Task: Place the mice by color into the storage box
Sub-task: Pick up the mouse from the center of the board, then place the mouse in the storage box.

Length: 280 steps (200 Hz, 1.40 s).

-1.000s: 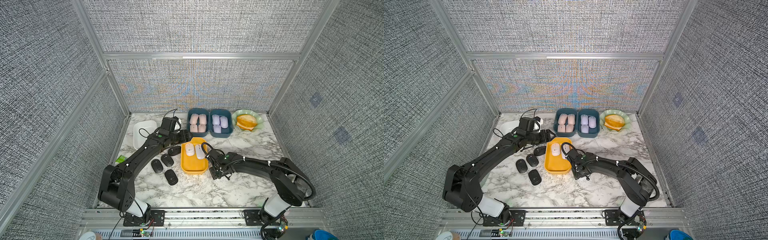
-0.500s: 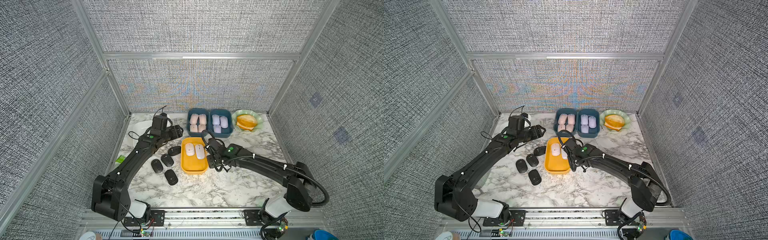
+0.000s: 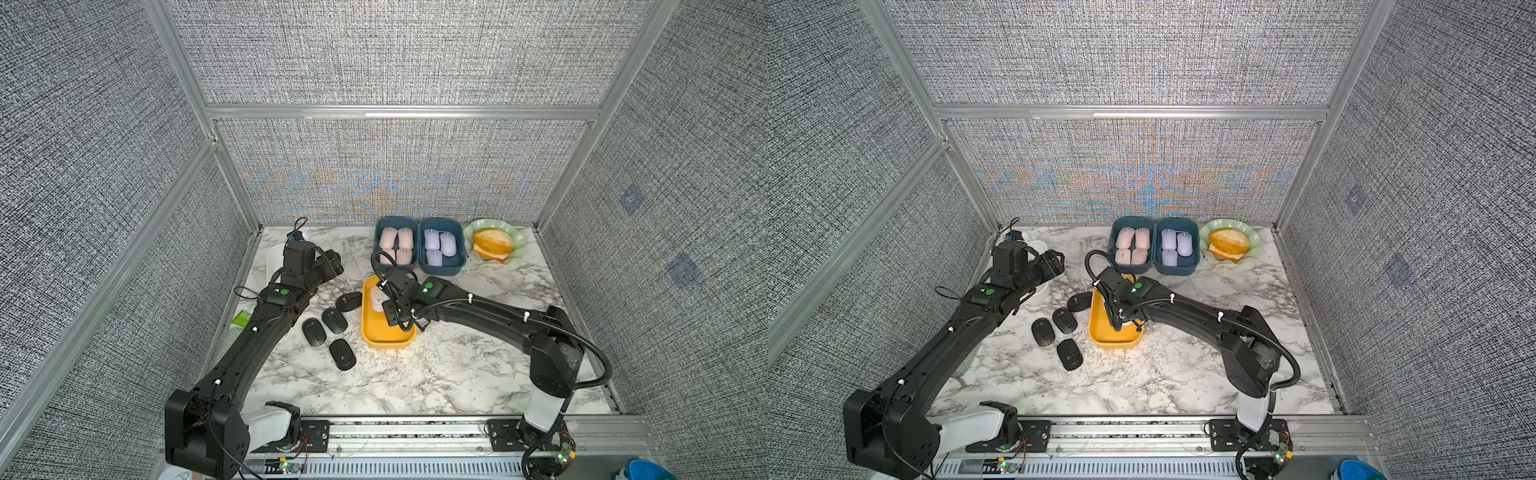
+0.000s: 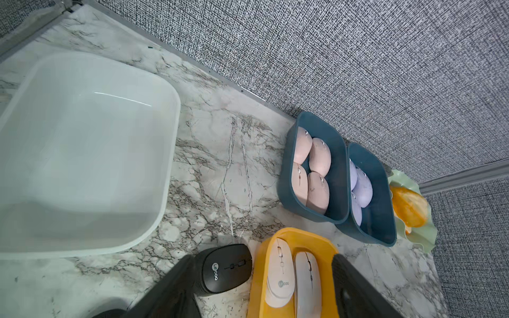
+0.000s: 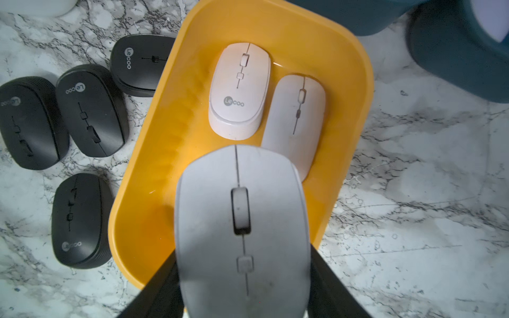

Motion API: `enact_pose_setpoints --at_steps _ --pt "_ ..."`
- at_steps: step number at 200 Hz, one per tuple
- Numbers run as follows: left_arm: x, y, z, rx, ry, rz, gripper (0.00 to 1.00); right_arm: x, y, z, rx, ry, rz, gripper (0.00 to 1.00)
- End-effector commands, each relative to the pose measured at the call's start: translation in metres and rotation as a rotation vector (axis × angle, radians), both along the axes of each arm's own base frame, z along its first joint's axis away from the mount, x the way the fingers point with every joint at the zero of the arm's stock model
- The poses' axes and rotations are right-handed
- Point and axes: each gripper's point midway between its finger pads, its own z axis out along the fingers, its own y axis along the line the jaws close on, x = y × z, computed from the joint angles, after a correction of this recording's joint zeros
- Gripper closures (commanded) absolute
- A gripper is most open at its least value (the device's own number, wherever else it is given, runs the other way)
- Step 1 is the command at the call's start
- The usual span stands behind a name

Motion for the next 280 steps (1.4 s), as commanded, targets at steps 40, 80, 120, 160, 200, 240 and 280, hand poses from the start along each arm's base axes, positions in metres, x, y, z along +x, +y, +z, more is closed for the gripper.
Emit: enact_pose_setpoints --at_steps 40,80,120,160,200,240,280 --pt "0.010 -0.006 0.001 -0.038 0.001 0.001 0.21 -0.003 0.026 -0.028 0.148 0.100 -0.127 0.47" --pt "0.013 -0.015 -0.006 -0.048 0.043 -0.042 0.22 -0.008 0.037 -0.058 0.175 0.164 -0.171 0.47" --pt "0.013 -0.020 -0.007 -0.068 0.045 -0.067 0.22 -0.003 0.042 -0.074 0.192 0.160 -0.229 0.45" --pt "0.014 -0.022 -0.010 -0.071 0.055 -0.073 0.22 0.001 0.039 -0.088 0.142 0.156 -0.271 0.39" --pt "0.014 -0.023 -0.011 -0.069 0.063 -0.078 0.22 -0.001 0.047 -0.088 0.175 0.177 -0.267 0.36" --pt "0.014 -0.024 -0.012 -0.071 0.065 -0.083 0.22 -0.005 0.059 -0.071 0.246 0.213 -0.239 0.31" --pt "0.013 -0.026 -0.011 -0.080 0.066 -0.095 0.22 -0.011 0.059 -0.059 0.286 0.224 -0.216 0.32"
